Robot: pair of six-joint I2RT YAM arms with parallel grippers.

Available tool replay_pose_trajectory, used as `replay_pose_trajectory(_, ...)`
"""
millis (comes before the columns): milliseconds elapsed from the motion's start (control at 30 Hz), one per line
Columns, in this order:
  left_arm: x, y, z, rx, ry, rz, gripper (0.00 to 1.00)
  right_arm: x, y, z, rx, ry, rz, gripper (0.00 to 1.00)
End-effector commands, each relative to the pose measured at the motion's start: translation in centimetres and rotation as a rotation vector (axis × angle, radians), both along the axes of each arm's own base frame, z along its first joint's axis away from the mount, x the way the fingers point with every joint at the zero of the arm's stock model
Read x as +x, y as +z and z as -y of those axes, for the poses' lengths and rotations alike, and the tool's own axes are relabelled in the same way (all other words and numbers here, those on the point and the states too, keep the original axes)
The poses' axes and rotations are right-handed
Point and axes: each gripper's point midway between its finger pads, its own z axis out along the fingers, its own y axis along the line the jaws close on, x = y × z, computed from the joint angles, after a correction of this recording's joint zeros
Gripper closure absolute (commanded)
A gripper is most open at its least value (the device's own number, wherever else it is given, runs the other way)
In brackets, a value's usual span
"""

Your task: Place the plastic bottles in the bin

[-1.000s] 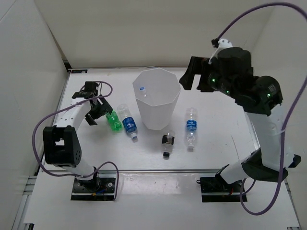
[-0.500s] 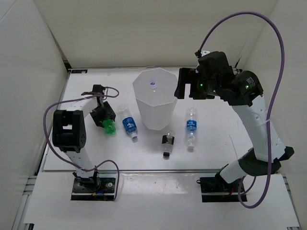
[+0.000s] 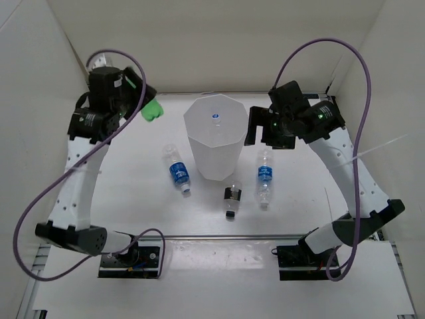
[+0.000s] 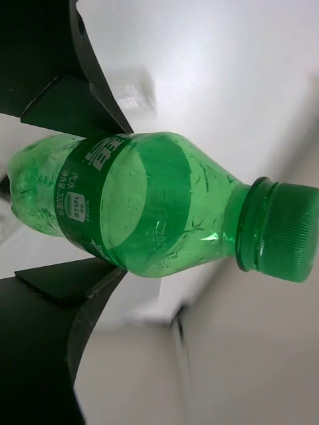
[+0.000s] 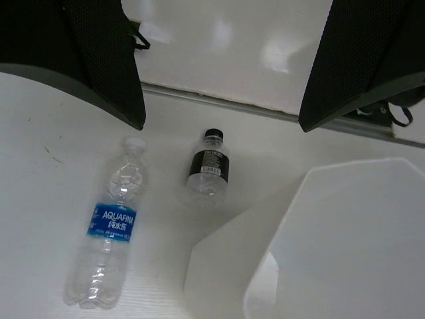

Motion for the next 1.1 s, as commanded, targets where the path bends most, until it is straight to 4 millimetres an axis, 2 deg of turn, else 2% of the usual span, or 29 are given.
replay_pose_trajectory(0,-1.0,6.0,4.6,-0.039,-0.161,0.161,0.22,1.6,2.3,0.3,0.121,-0.062,0.068,0.0)
replay_pose_trajectory(33,-0.4,7.1,6.2,-0.033,-0.213,0.192,0.21,2.3,1.8,1.2,0.123,-0.095,0.056,0.0)
replay_pose_trajectory(67,-1.0,7.2,9.0,-0.011,-0.3,0.201,0.21,2.6,1.9,1.8,0.133,-0.125,0.059,0.0)
replay_pose_trajectory(100,-0.2,7.0,10.9,0.002,-0.342,0.201,0.21,3.4,1.2,2.7,0.143,-0.175,0.039,0.0)
replay_pose_trajectory(167,-0.2,5.7,14.1,0.051,-0.437,0.192,0.21,3.9,0.8,4.1,0.149,-0.241,0.025,0.0)
replay_pose_trajectory(200,-0.9,5.4,16.4,0.063,-0.498,0.192,0.2,4.2,0.5,4.7,0.158,-0.284,0.011,0.0)
replay_pose_trajectory(233,-0.5,4.4,18.1,0.076,-0.54,0.176,0.2,4.7,0.5,5.7,0.169,-0.326,0.007,0.0)
replay_pose_trajectory(300,-1.3,2.7,20.9,0.125,-0.61,0.145,0.19,5.3,0.4,6.6,0.196,-0.363,-0.006,0.0)
replay_pose_trajectory(333,-1.8,1.8,21.5,0.157,-0.621,0.124,0.18,5.6,0.6,6.8,0.201,-0.372,0.005,0.0)
replay_pose_trajectory(400,-2.9,1.1,22.3,0.219,-0.634,0.109,0.14,5.8,-0.4,7.3,0.193,-0.388,-0.012,0.0)
replay_pose_trajectory(433,-2.7,0.9,21.7,0.258,-0.584,0.109,0.01,6.1,-0.7,7.6,0.191,-0.4,-0.014,0.0)
replay_pose_trajectory(533,-2.9,2.1,20.6,0.314,-0.534,0.144,0.01,5.9,-3.6,8.0,0.158,-0.417,-0.085,0.0)
replay_pose_trajectory(567,-3.1,4.2,19.7,0.303,-0.502,0.186,0.01,5.8,-4.5,8.0,0.15,-0.419,-0.102,0.0)
replay_pose_trajectory(600,-3.0,5.5,18.7,0.301,-0.469,0.206,0.01,5.4,-7.3,8.1,0.117,-0.425,-0.171,0.0)
replay_pose_trajectory(633,-3.0,6.6,17.7,0.297,-0.442,0.222,0.01,5.3,-9.1,7.9,0.1,-0.412,-0.222,0.0)
replay_pose_trajectory(667,-3.5,7.9,15.9,0.294,-0.407,0.238,0.01,5.2,-10.5,7.7,0.092,-0.409,-0.261,0.0)
replay_pose_trajectory(700,-3.0,8.7,13.6,0.274,-0.338,0.24,0.01,4.9,-12.0,7.3,0.069,-0.386,-0.292,0.02)
replay_pose_trajectory(733,-3.0,8.8,12.0,0.28,-0.301,0.237,0.01,4.4,-14.8,7.1,0.037,-0.383,-0.358,0.02)
replay_pose_trajectory(767,-3.8,8.1,10.0,0.291,-0.277,0.219,0.01,4.1,-16.0,6.5,0.02,-0.362,-0.383,0.02)
replay_pose_trajectory(800,-4.1,7.3,8.5,0.29,-0.246,0.197,0.01,3.8,-17.2,6.2,0.002,-0.341,-0.4,0.02)
replay_pose_trajectory(833,-3.7,6.5,6.2,0.301,-0.191,0.176,0.01,3.7,-18.9,6.0,-0.024,-0.322,-0.435,0.02)
replay_pose_trajectory(867,-4.6,4.7,5.2,0.301,-0.204,0.136,0.01,3.6,-20.0,5.9,-0.03,-0.32,-0.465,0.02)
replay_pose_trajectory(900,-4.6,3.6,3.6,0.308,-0.174,0.099,0.01,3.3,-21.6,5.5,-0.05,-0.311,-0.521,0.04)
replay_pose_trajectory(967,-5.5,1.0,2.2,0.319,-0.174,0.028,0.01,3.3,-23.6,5.7,-0.092,-0.33,-0.585,0.05)
replay_pose_trajectory(1000,-5.8,0.0,1.0,0.322,-0.143,-0.01,0.01,3.3,-24.1,5.9,-0.109,-0.335,-0.595,0.05)
replay_pose_trajectory(1067,-6.6,-2.6,0.3,0.311,-0.146,-0.078,0.01,3.3,-24.9,5.8,-0.127,-0.33,-0.604,0.06)
